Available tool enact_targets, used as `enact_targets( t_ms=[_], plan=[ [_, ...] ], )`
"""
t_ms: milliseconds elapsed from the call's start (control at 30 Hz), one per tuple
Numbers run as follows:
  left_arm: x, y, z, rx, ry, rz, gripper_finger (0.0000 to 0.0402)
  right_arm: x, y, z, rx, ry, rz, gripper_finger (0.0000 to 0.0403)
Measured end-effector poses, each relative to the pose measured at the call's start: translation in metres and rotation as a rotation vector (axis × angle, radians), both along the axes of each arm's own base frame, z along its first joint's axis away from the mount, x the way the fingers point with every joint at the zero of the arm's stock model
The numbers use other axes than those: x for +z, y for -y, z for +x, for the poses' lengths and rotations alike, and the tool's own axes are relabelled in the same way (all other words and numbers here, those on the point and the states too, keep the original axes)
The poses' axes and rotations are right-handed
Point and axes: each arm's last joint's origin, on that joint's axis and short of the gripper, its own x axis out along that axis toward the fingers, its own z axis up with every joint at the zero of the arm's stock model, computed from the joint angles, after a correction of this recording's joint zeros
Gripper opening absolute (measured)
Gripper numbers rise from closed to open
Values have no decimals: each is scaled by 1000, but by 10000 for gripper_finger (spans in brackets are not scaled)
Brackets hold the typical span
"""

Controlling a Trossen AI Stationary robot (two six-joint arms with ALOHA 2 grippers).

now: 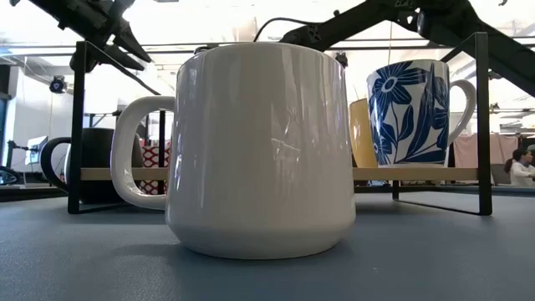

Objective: Place coffee mugs
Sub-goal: Put the light blue mug on the shelf

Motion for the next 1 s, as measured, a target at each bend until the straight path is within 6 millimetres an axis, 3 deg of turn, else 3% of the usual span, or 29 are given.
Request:
enact_targets(
  t_ms=[167,300,433,600,1000],
  plan=[
    [1,1,-2,0,9,7,107,1,-1,-2,24,-22,-7,24],
    [2,2,-3,0,15,11,107,8,-3,-7,29,-81,28,15],
    [2,3,-4,-1,19,15,107,26,-18,-11,96,-166,49,13],
    [3,4,-5,-4,21,19,107,62,-48,-15,208,-213,33,13],
    [2,9,-12,-7,16,15,107,95,-142,-17,404,-233,100,13]
  ],
)
